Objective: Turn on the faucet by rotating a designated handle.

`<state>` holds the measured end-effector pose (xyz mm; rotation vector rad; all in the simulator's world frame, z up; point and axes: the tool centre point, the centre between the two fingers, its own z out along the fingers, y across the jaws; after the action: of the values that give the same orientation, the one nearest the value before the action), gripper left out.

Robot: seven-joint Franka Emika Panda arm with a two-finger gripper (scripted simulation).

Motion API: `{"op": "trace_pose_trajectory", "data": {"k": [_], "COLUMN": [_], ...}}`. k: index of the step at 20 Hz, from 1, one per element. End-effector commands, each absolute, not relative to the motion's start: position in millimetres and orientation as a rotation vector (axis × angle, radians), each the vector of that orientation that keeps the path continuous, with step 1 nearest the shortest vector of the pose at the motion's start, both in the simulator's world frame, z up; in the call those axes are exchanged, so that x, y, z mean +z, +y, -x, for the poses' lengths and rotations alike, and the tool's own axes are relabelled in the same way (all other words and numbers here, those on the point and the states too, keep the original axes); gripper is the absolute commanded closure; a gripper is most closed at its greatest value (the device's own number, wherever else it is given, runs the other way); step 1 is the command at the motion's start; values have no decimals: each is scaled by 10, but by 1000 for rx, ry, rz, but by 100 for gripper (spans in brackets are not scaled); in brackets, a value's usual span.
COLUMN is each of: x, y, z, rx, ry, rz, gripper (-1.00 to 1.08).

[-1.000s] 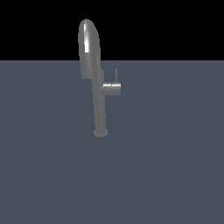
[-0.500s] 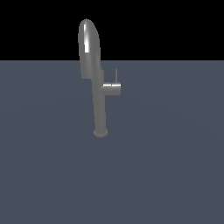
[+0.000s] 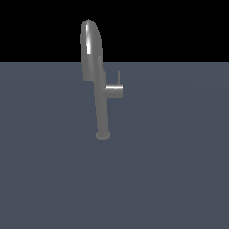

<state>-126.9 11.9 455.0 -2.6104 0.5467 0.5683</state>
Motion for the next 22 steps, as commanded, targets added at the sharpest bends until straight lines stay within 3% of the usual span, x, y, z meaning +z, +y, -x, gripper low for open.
{"op": "trace_pose_trajectory", "data": {"k": [1, 22], "x": [4479, 3493], "y": [102, -125], "z": [1129, 113], "rx": [621, 1026], "ry": [599, 1000], "rz": [2543, 1826], "gripper": [108, 108]}}
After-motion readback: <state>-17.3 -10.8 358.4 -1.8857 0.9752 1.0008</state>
